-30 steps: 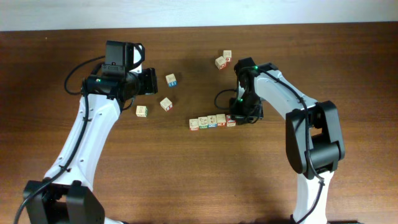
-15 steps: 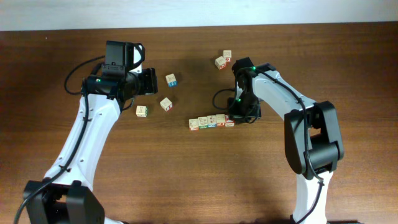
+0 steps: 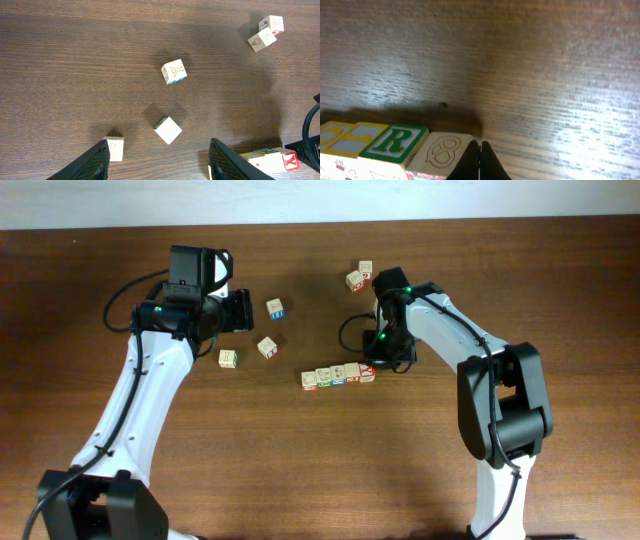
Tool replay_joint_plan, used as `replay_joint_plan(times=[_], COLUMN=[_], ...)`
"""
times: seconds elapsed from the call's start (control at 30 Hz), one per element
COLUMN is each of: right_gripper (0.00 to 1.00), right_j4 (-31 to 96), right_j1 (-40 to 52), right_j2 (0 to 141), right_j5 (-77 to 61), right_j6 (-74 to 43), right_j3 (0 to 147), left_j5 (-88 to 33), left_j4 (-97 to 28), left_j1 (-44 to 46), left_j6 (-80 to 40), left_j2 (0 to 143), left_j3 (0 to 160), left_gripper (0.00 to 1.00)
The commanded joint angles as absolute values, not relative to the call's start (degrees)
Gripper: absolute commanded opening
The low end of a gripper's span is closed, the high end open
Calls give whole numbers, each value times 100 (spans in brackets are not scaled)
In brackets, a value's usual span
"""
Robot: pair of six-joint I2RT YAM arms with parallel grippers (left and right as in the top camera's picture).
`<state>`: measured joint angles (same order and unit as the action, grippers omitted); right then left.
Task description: Rotate 5 blocks
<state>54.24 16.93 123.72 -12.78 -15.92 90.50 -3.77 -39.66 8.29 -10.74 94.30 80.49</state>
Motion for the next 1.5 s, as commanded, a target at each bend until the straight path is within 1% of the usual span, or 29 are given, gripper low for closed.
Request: replay_joint_plan(times=[0.0, 0.07, 0.3, 0.57, 0.93, 1.07, 1.47], right_gripper=[5, 4, 4, 4, 4, 4, 4], right_j4=[5374, 5452, 6578, 7719, 7126, 7011, 6696], right_j1=[1667, 1627, 1535, 1597, 2047, 2073, 2073], right_j2=[12315, 12315, 12304, 12311, 12311, 12311, 12311], right_j5=[-1284, -1291, -1288, -1291, -1284, -985, -989], right_j6=[-1367, -1372, -1367, -1369, -1374, -1544, -1542], right_j3=[9212, 9376, 10580, 10298, 9553, 9415, 9282], left_j5=[-320, -320, -316, -316, -318, -318, -316], left_j4=[-3972, -3972, -3975, -3990, -3990, -3994, -3992], left_j1=[849, 849, 858, 858, 858, 858, 858], left_j6=[-1068, -1068, -1066, -1066, -1068, -1068, -1066], left_j2=[9494, 9494, 9494, 9494, 9494, 9494, 9494], left_j3=[8125, 8125, 8125, 8125, 8125, 8125, 8125], left_gripper=[62, 62, 62, 62, 62, 62, 62])
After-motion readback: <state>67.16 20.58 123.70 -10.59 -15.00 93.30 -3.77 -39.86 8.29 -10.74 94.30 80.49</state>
